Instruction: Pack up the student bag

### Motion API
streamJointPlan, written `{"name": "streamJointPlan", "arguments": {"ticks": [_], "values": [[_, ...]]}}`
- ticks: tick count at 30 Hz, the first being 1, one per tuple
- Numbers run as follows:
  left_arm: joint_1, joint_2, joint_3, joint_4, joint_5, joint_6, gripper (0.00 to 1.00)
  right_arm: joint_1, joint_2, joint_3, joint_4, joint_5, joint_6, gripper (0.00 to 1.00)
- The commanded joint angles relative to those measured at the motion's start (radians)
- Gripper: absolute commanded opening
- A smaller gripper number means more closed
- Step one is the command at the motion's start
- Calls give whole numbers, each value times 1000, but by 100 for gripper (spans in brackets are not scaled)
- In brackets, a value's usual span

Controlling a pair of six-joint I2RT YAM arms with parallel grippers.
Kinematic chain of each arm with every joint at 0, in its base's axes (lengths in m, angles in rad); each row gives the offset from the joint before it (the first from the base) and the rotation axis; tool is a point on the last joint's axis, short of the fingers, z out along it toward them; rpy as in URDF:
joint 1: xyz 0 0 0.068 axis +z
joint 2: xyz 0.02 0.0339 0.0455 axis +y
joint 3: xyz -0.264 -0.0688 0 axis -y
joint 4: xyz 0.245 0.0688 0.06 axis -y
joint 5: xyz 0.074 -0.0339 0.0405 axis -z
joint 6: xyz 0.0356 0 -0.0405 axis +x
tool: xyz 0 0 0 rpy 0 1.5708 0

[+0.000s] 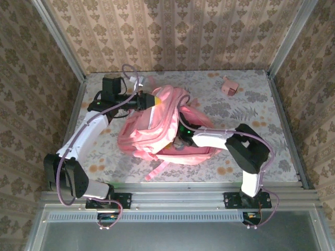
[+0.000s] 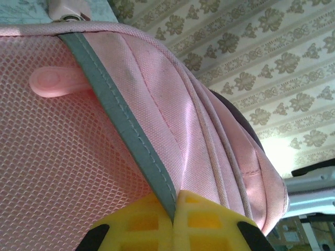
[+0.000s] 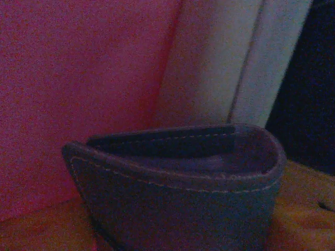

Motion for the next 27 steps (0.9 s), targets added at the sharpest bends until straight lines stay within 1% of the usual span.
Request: {"name": "streamJointPlan", "arguments": {"ticks": [1,5,8,15,20,27], "values": [[-13,-23,39,141,69,-16,0,46,78,94,-22,30,17,80],[3,-26,24,158,64,-39,0,61,92,134,-62,24,-26,94],[20,-31,9,172,57,-54,0,57,62,118,-68,25,-64,100],[61,-42,-10,196,35,-87,0,46,-52,34,-68,43,-141,100],[95,-52,-31,214,14,-117,0,21,-126,-83,51,27,-146,100],[119,-53,-45,233,3,-139,0,-4,-194,-201,139,-8,-150,100]]}}
